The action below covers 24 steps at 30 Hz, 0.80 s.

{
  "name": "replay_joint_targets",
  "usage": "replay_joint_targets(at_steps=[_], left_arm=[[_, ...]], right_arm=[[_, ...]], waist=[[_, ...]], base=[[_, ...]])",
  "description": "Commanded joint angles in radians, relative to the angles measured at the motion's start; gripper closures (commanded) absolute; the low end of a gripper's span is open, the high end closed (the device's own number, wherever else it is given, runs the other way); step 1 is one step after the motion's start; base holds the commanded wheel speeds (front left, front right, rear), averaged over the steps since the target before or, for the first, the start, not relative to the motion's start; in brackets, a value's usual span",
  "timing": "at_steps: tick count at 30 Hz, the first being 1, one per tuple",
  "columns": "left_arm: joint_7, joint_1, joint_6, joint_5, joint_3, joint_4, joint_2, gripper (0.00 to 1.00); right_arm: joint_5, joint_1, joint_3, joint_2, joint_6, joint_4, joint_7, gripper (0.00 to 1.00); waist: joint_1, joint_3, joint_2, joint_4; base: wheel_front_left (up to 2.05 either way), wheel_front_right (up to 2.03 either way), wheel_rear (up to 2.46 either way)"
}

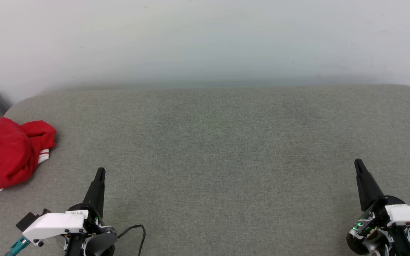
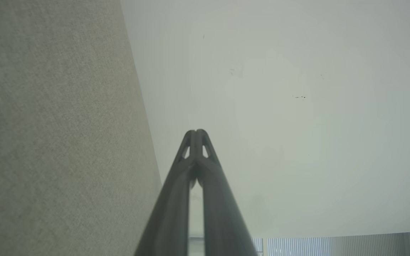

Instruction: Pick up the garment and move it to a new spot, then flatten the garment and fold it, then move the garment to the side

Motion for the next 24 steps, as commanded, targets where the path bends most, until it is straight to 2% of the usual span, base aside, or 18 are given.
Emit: replay_joint_targets(at_steps=[1,8,9,17,24], left_arm=[[0.001,-0.007,-0.002,0.001,0.002,0.000,-0.002,1.00],[0.001,-0.007,-0.002,0.001,0.002,0.000,-0.002,1.00],[0.000,0.000,0.000,0.000,0.000,0.000,0.000,0.00],[-0.026,0.028,0.000,0.025,-0.013,0.012,-0.003,0.00],[-0.060,0.030,0.029,0.152,-0.011,-0.023,-0.003,0.00]], right_arm=[[-0.005,-0.012,0.000,0.004,0.000,0.001,0.001,1.00],[-0.005,-0.012,0.000,0.004,0.000,0.001,0.001,1.00],[0.000,0.000,0.000,0.000,0.000,0.000,0.000,0.00],[-0.032,0.031,-0.001,0.001,0.000,0.019,-0.025,0.00],[-0.164,0.044,-0.008,0.001,0.000,-0.014,-0.060,0.00]], waist=[[0.0000,0.000,0.0000,0.000],[0.0000,0.000,0.0000,0.000],[0.0000,0.000,0.0000,0.000],[0.0000,0.000,0.0000,0.000],[0.0000,0.002,0.0000,0.000]], base=[[0.00,0.00,0.00],[0.00,0.00,0.00],[0.00,0.00,0.00],[0.00,0.00,0.00],[0.00,0.00,0.00]])
